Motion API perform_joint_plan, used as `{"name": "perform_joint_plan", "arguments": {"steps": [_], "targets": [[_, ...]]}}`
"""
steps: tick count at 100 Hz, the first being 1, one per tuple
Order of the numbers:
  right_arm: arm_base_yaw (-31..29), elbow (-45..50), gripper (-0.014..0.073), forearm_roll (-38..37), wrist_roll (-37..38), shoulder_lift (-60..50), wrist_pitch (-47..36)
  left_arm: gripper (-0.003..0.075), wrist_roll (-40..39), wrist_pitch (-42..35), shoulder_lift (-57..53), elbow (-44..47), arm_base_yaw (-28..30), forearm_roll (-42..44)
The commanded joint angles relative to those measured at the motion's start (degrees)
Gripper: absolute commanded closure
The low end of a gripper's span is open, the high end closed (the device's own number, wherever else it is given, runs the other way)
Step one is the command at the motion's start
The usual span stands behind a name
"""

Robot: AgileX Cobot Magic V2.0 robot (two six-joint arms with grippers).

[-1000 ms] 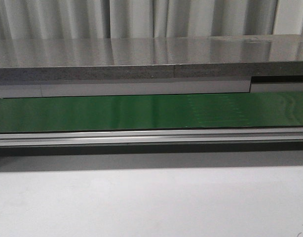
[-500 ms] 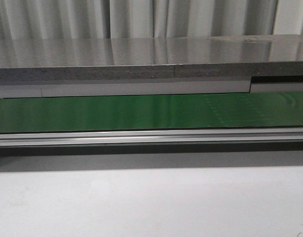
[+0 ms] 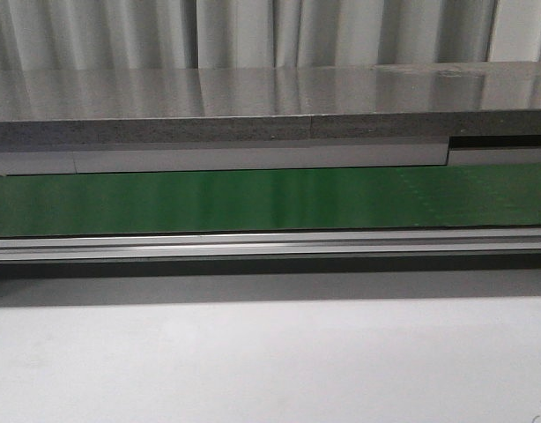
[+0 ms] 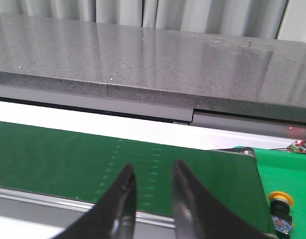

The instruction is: Move button from left to right

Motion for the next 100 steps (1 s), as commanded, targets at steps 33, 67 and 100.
{"name": "perform_joint_plan", "arguments": {"steps": [33, 67, 100], "targets": [[-0.08, -1.38, 0.0662, 0.63, 0.15, 0.26, -3.42, 0.0740, -0.22, -5.12, 0.42, -1.65, -0.54, 0.00], [-0.08, -1.38, 0.0662, 0.63, 0.15, 0.26, -3.42, 0.0740, -0.22, -5.12, 0.42, -1.65, -0.54, 0.00], [-0.08, -1.38, 0.0662, 0.63, 0.15, 0.26, -3.42, 0.0740, -0.22, -5.12, 0.42, -1.65, -0.54, 0.00]]}}
